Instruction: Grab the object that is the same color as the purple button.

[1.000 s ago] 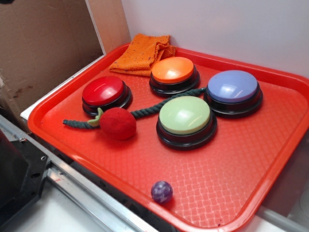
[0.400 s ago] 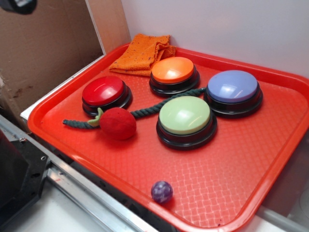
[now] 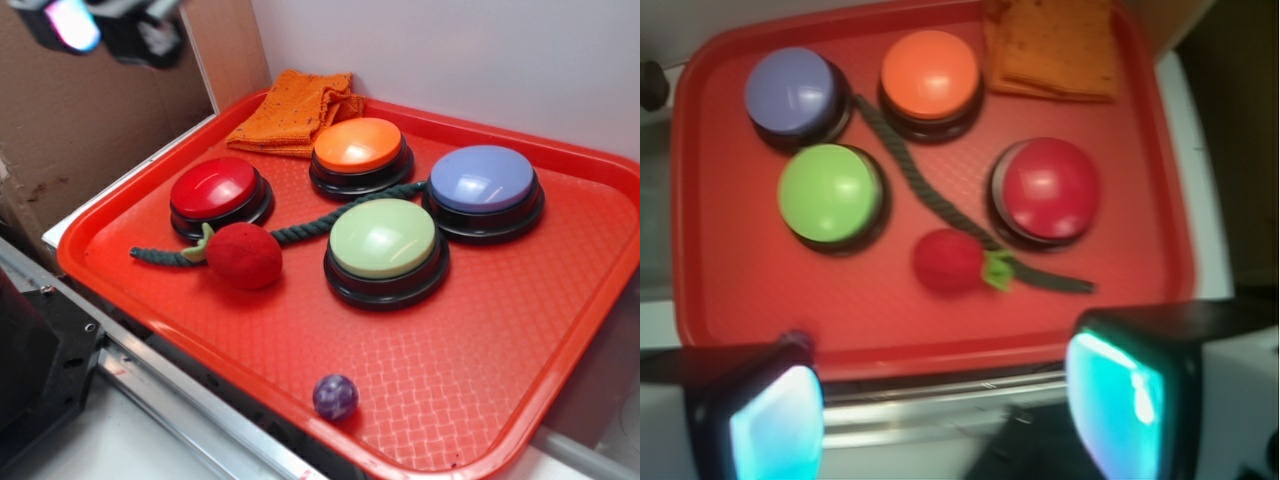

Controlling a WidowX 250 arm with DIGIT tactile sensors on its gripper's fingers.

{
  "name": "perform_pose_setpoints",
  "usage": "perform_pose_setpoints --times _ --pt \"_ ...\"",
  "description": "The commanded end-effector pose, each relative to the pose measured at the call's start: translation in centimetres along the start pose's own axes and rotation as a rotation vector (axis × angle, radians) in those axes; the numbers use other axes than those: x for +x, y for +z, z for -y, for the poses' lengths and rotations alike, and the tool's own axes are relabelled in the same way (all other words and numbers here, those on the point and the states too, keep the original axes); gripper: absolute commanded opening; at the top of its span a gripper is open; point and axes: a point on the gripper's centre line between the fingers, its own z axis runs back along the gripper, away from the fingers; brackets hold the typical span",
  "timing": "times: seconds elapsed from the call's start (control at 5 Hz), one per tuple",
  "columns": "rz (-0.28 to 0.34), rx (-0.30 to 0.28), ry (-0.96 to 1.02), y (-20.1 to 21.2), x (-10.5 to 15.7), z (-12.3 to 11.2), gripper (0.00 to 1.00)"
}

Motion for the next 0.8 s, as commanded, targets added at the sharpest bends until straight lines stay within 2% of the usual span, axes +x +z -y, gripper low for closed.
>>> perform_pose_setpoints --times 0.0,0.2,0.4,0.6 --pt "0.016 -0.095 0.070 -4.1 0.8 5.1 1.00" --pt "-0.023 -0.169 0.118 -6.3 0.6 6.4 1.00" --pt "-0.082 -0.174 0.123 -8.1 0.1 7.0 1.00" --pt "-0.109 -0.130 0.084 -10.1 -0.4 8.1 1.00"
